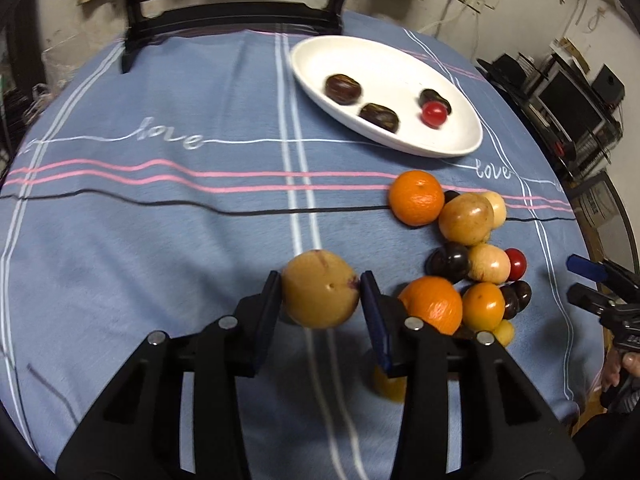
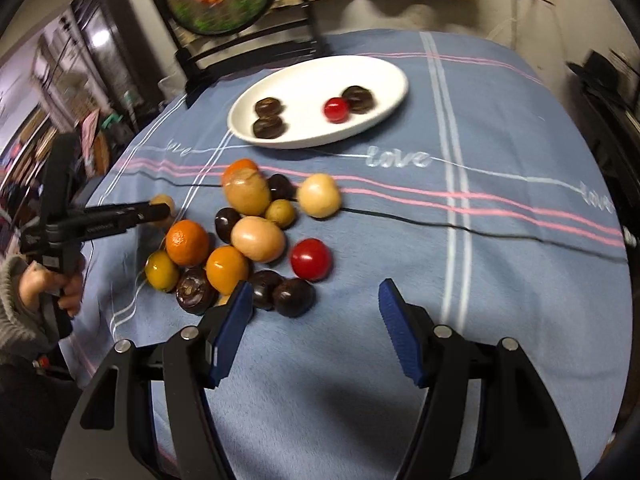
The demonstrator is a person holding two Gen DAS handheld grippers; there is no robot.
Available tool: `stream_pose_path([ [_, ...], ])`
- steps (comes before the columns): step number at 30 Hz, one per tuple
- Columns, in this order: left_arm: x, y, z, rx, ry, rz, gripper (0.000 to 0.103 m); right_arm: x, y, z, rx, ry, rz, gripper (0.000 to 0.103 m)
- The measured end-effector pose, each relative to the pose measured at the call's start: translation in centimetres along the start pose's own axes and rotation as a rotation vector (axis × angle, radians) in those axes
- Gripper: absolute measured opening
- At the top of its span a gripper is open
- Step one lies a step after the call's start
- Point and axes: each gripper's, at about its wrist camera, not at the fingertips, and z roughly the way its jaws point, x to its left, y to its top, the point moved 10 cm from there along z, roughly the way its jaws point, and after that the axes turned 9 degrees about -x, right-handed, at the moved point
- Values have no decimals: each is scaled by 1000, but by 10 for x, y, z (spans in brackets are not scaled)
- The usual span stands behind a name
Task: Organize fruits
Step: 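Grasp a tan round fruit with the left tool while the right tool grasps a red tomato, then place the tan fruit and red tomato on the white plate, opening both tools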
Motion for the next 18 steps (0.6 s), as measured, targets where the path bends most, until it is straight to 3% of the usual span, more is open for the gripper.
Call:
stream_pose_path([
  [5, 12, -10, -18, -14, 43, -35, 41, 0, 5, 25, 20, 8, -46, 51],
  [18, 17, -30, -36, -2, 83, -56, 41, 7, -3, 68, 80, 43, -98, 32],
])
